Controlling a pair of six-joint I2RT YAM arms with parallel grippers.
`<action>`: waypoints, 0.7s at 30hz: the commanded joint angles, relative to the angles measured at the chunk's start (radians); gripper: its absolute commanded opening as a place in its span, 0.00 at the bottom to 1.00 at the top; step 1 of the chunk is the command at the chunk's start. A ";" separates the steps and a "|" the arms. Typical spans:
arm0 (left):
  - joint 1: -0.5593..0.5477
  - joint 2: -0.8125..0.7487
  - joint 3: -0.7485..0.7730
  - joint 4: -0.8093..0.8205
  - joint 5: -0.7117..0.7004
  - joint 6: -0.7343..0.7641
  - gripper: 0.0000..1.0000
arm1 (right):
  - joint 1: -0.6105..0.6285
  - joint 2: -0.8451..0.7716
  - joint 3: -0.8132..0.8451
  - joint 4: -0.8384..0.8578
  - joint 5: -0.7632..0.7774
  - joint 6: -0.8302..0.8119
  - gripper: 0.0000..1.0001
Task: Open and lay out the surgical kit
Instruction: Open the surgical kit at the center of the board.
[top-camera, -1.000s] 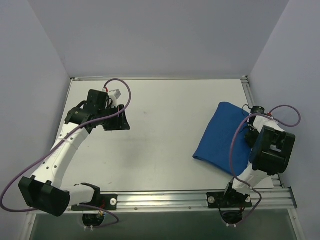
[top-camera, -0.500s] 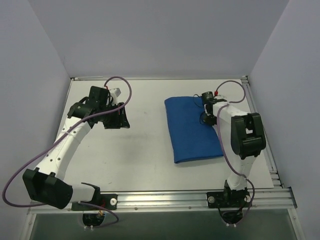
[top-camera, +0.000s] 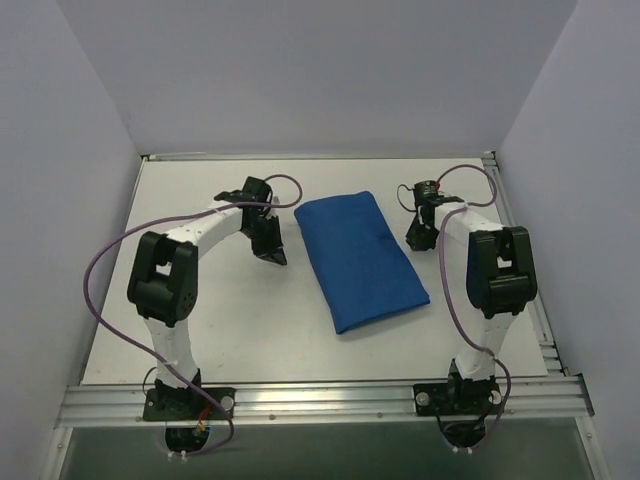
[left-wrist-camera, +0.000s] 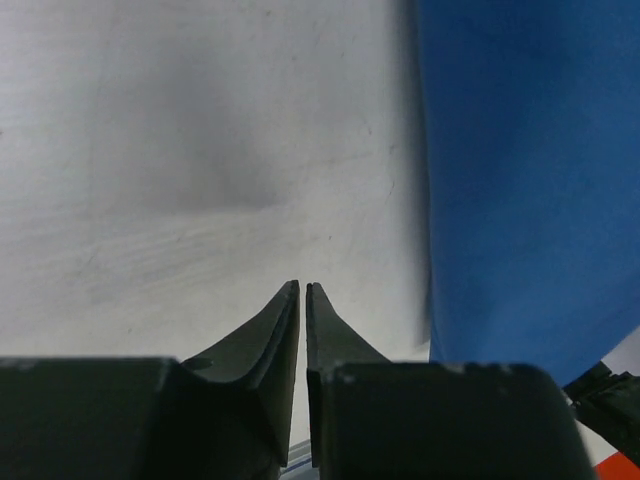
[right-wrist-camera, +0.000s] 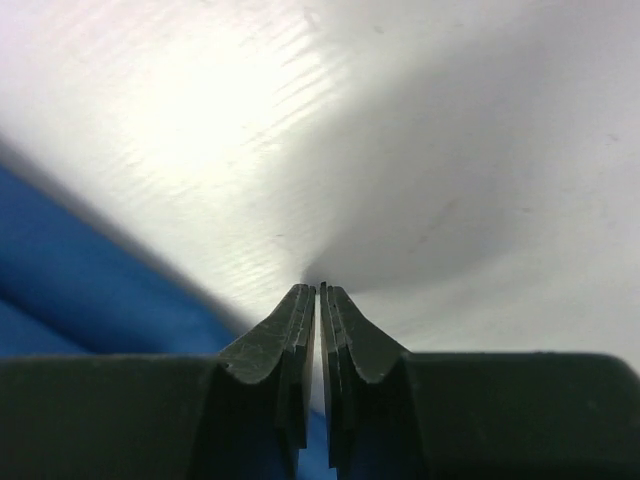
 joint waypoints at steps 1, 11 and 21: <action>-0.047 0.077 0.138 0.062 0.018 -0.036 0.15 | -0.007 -0.051 -0.032 -0.042 -0.043 -0.110 0.10; -0.064 0.355 0.488 0.001 0.063 -0.060 0.11 | 0.062 0.039 -0.003 0.014 -0.226 -0.090 0.06; -0.043 0.628 0.916 -0.175 0.061 -0.034 0.10 | 0.111 0.119 0.127 0.018 -0.307 -0.024 0.04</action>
